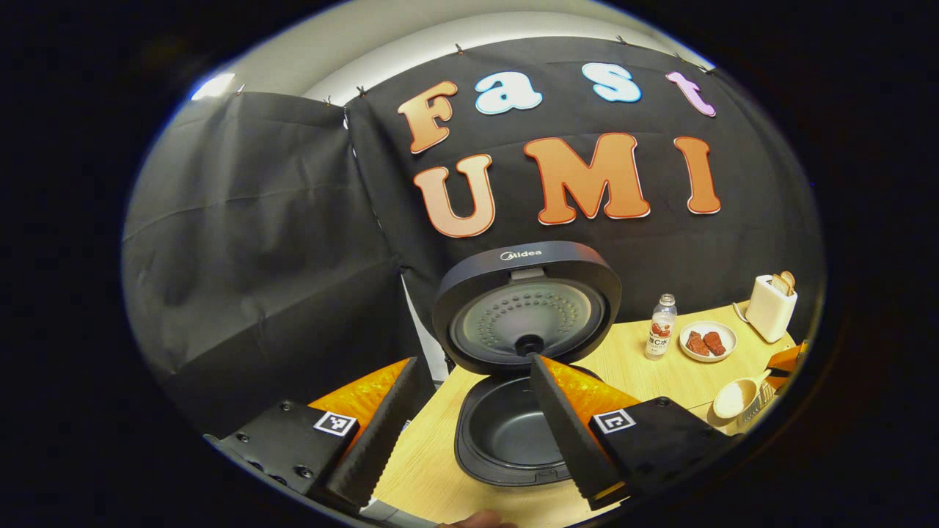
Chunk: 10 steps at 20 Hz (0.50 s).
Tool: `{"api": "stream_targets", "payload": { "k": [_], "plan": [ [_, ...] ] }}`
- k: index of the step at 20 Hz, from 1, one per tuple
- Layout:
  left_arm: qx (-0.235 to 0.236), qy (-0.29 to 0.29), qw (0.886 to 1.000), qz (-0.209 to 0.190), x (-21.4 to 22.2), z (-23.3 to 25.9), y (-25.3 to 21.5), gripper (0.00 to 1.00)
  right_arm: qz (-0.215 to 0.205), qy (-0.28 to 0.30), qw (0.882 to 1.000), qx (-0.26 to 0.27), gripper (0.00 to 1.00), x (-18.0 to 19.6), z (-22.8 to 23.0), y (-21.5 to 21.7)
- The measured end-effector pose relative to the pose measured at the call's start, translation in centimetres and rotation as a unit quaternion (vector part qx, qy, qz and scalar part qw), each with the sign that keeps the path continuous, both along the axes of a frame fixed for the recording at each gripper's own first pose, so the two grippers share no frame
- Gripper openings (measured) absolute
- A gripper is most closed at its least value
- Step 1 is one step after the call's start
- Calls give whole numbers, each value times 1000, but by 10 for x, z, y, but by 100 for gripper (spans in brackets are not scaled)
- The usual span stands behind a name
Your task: Close the left gripper, press the button to open the rice cooker; take a wooden spoon from the chopstick holder with the right hand, scoop a spoonful of rice and pour it into the rice cooker, then put the wooden spoon back into the chopstick holder.
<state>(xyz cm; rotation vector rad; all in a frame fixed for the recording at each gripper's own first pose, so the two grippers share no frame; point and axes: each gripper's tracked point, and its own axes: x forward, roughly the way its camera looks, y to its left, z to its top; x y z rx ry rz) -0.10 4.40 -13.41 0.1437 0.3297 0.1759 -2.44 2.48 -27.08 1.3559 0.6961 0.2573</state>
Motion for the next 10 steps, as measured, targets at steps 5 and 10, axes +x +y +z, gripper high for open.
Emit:
{"api": "stream_targets", "payload": {
  "k": [5,10],
  "plan": [
    [-10,-4,1000,21,-7,-1,18,96,-2,-5,999,46,6,14,27,16],
    [-24,-15,999,42,-17,1,39,100,24,-1,997,74,6,27,49,63]
  ]
}}
